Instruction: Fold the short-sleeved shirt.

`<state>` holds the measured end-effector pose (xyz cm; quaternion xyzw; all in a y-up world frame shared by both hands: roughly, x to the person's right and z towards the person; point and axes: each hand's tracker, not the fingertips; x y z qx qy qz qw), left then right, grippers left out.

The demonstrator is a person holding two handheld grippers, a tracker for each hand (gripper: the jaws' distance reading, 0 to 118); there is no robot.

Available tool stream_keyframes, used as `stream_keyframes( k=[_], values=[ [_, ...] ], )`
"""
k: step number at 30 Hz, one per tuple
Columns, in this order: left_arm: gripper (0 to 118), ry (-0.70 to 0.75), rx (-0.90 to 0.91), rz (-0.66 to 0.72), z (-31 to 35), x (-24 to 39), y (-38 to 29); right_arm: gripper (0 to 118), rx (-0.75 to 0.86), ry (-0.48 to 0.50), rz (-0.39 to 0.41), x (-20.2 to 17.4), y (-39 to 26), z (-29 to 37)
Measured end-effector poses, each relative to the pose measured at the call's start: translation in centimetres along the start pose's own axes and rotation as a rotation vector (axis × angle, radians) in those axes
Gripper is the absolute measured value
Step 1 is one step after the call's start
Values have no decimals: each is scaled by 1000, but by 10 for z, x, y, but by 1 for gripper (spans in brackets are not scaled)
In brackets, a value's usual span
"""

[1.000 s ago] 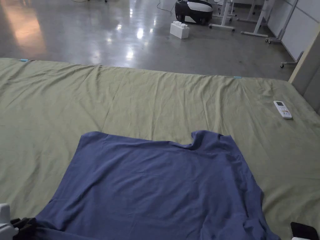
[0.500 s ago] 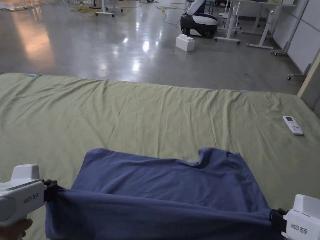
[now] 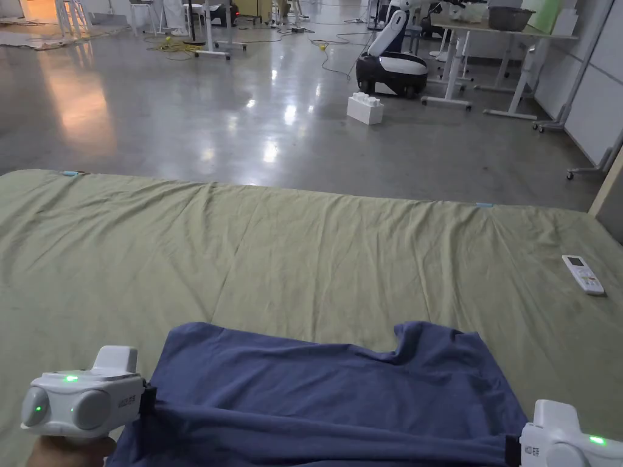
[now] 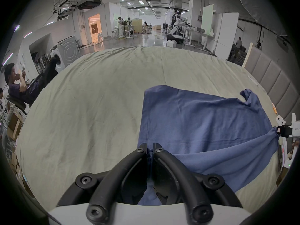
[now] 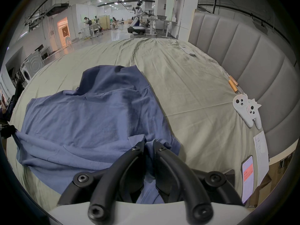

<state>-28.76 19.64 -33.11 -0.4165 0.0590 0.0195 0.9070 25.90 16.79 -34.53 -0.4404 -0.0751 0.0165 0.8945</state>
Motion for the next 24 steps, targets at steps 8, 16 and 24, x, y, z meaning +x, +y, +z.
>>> stream_keyframes(
  k=[8, 16, 24],
  values=[
    [64, 27, 37, 9, 17, -2, -8, 77, 182, 30, -25, 4, -8, 33],
    [68, -11, 299, -11, 74, 9, -21, 78, 547, 30, 29, -18, -29, 112],
    [17, 59, 570, -59, 129, 38, -56, 8, 799, 7, 38, -47, -58, 172]
  ],
)
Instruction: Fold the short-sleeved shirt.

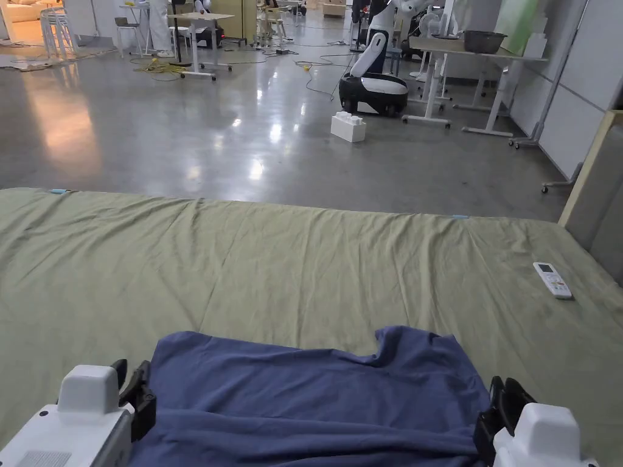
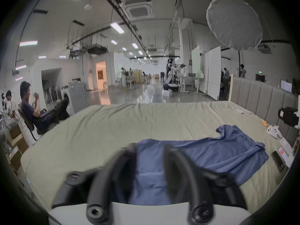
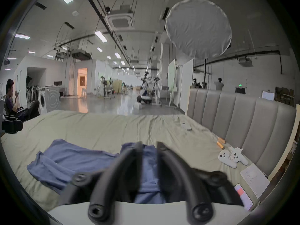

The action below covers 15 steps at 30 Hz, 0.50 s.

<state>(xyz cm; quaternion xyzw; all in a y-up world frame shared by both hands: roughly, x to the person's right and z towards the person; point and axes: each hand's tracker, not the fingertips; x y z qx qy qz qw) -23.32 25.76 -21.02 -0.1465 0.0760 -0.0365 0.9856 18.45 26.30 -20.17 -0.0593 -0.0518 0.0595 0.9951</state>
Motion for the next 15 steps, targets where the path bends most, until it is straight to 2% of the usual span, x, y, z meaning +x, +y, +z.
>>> stream_keyframes(
  k=[1, 3, 7, 8, 9, 11, 13, 14, 15],
  values=[
    [10, 18, 22, -12, 5, 2, -1, 8, 3, -4, 0, -2, 1, 5],
    [6, 17, 37, -3, 17, 3, -3, 1, 15, 3, -15, -3, 4, 12],
    [1, 16, 60, 10, 34, 2, -2, 1, 30, 15, -10, -6, 7, 21],
    [1, 21, 60, 15, 37, 0, -2, 0, 42, 14, -1, -6, 8, 25],
    [1, 22, 56, 25, 39, -3, -3, 0, 88, 16, 46, -8, 12, 28],
    [1, 16, 45, 39, 43, -6, -3, 0, 51, 26, 14, -8, 11, 28],
    [1, 22, 34, 41, 46, -13, -6, 0, 57, 30, 17, -10, 12, 32],
    [1, 14, 9, 42, 45, -17, -7, 0, 75, 22, 52, -11, 14, 33],
    [1, -2, -32, 47, 44, -22, -10, 0, 63, 28, 41, -11, 12, 32]
  ],
)
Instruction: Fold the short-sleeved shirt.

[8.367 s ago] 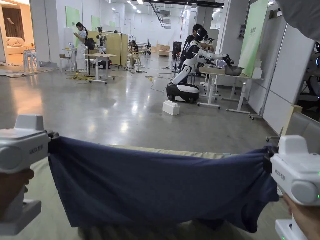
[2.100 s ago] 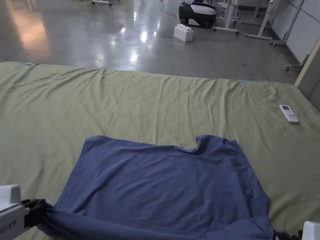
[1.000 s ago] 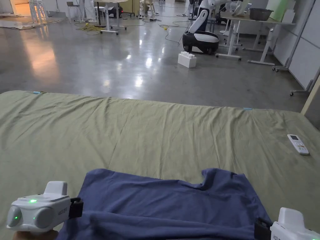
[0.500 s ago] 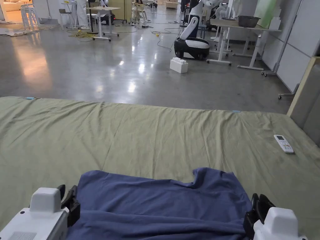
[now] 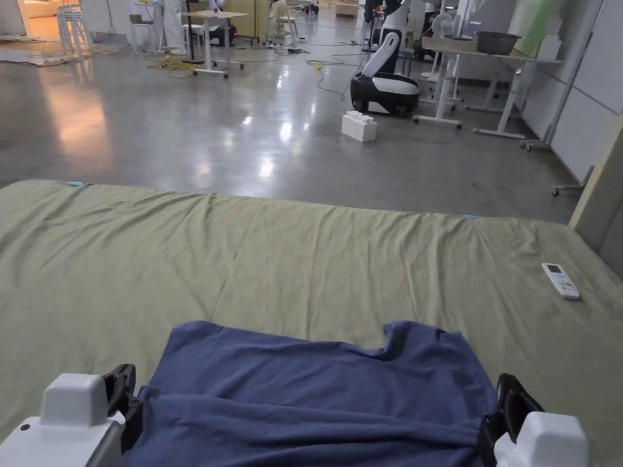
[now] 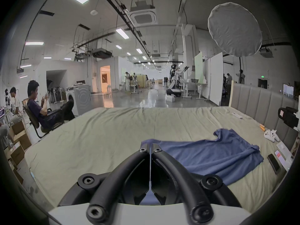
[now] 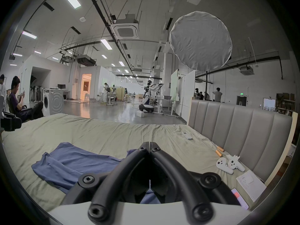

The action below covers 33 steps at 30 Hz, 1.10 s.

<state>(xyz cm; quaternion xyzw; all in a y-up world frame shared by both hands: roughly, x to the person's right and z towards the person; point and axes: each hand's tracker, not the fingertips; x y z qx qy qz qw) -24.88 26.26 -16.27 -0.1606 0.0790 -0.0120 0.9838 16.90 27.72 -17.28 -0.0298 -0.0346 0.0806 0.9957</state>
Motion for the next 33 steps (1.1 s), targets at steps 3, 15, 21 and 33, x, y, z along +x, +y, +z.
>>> stream_keyframes(
  k=[3, 15, 21, 33],
  values=[
    [1, -16, -107, 14, -6, -13, -12, 0, -27, 6, -4, 1, -9, -2],
    [76, -14, -595, 83, -76, -28, -49, 0, -163, -4, 8, 7, -41, -8],
    [77, 9, -636, 76, -94, -23, -52, 0, -206, -15, 25, 11, -51, -6],
    [10, -81, -685, -56, -110, -11, -54, 0, -285, -10, 27, 15, -70, -9]
  ],
)
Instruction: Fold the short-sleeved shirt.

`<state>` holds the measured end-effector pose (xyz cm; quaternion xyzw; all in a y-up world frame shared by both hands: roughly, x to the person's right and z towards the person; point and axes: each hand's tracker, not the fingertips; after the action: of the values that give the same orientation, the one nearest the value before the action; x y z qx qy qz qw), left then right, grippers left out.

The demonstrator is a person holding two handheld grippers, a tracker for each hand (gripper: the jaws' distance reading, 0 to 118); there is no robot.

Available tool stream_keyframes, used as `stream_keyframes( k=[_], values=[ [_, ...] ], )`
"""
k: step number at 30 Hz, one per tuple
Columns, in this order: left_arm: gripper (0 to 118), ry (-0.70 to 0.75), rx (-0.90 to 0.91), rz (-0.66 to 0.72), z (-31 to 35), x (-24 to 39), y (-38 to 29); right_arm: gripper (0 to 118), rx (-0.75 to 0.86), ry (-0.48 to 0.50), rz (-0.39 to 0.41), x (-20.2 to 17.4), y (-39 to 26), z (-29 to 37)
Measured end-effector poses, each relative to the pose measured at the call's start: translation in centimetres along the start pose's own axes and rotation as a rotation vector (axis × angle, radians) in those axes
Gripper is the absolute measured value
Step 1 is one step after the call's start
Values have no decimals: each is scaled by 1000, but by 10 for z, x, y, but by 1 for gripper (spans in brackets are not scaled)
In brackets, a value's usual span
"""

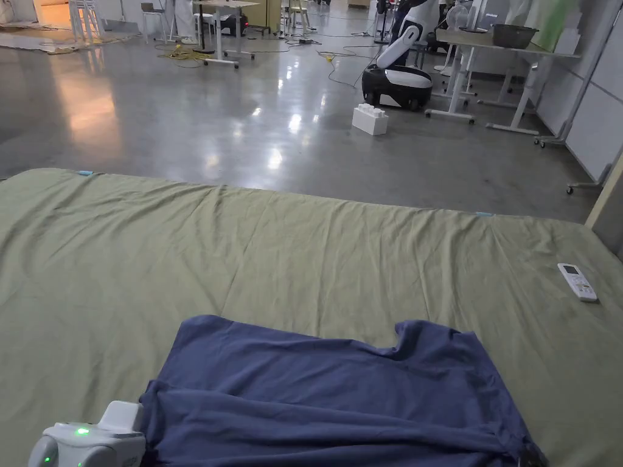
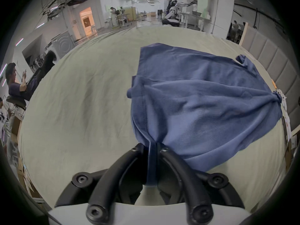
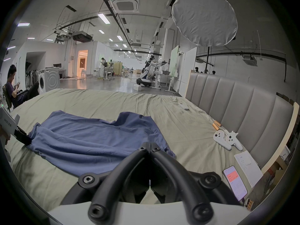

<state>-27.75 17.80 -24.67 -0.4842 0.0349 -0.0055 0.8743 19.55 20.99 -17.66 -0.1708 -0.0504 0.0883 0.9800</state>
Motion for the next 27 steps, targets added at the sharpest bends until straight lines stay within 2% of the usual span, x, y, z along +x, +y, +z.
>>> stream_keyframes(
  k=[5, 9, 10, 13, 15, 18, 19, 22, 25, 27],
  values=[
    [7, -40, 7, 40, 3, -15, 5, 0, -64, 15, -6, 18, -6, -5],
    [7, -56, 53, 64, 8, -22, 4, 1, -270, 53, -24, 41, -15, -26],
    [7, -58, 62, 70, 3, -24, 2, 7, -347, 38, -20, 47, -19, -33],
    [7, -63, 97, 89, 2, -29, 2, 42, -434, 54, -36, 60, -27, -50],
    [7, -59, 99, 87, 0, -24, -3, 45, -442, 56, -75, 68, -32, -63],
    [7, -40, 85, 73, -5, -21, -7, 68, -514, 81, -78, 70, -34, -84],
    [7, -38, 83, 72, -7, -21, -7, 72, -518, 89, -81, 70, -34, -89],
    [7, -31, 83, 79, -7, -20, -6, 72, -541, 94, -107, 67, -35, -109],
    [7, -25, 85, 79, -6, -19, -6, 72, -630, 113, -118, 61, -42, -131],
    [7, -20, 89, 78, -1, -15, -6, 66, -675, 128, -104, 55, -49, -139]
  ],
)
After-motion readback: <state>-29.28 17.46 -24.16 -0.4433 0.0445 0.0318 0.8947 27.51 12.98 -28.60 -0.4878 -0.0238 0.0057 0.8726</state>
